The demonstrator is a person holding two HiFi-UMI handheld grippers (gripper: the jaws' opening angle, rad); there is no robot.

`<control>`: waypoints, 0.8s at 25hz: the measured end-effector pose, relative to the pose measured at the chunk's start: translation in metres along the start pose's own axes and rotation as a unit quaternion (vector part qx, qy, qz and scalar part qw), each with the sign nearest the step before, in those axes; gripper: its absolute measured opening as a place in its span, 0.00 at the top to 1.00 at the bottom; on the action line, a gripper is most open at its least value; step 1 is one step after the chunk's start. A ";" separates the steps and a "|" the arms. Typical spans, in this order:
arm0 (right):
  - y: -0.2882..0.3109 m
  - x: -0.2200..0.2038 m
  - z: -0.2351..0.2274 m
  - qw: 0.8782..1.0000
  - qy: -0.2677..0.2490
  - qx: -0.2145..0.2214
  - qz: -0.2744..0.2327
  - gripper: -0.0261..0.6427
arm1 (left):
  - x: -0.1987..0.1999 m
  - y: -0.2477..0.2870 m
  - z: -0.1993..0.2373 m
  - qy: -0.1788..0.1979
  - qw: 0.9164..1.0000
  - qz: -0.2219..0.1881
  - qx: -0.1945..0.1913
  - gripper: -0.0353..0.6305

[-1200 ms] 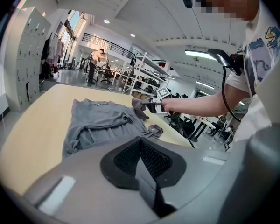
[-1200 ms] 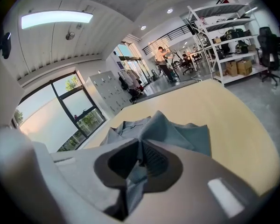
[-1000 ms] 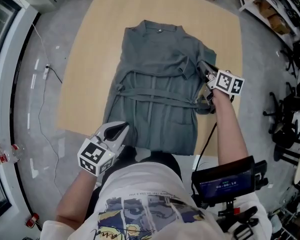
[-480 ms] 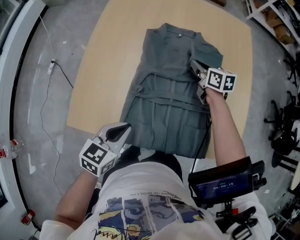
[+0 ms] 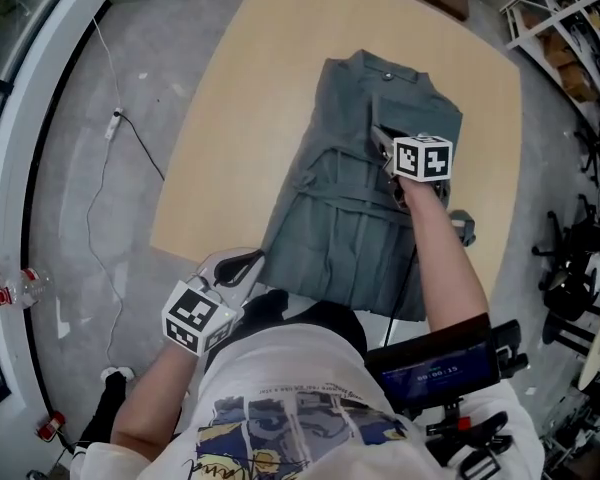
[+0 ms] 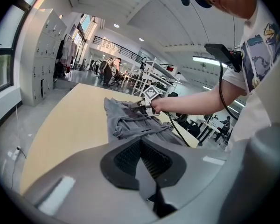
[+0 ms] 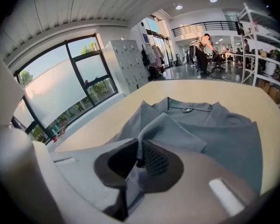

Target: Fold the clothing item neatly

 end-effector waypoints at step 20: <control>-0.064 -0.054 0.026 1.000 -0.007 -0.020 0.000 0.82 | -0.007 -0.002 -0.009 0.042 0.997 0.005 -0.059 0.94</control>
Point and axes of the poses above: the fingertips, and each gripper's own axes: y forward along the fingers, z to its left, x out of its top, the point moved 8 cm from there along -y, backward along the fingers, and after that the axes turned 5 degrees about y, right-handed, at the moved point
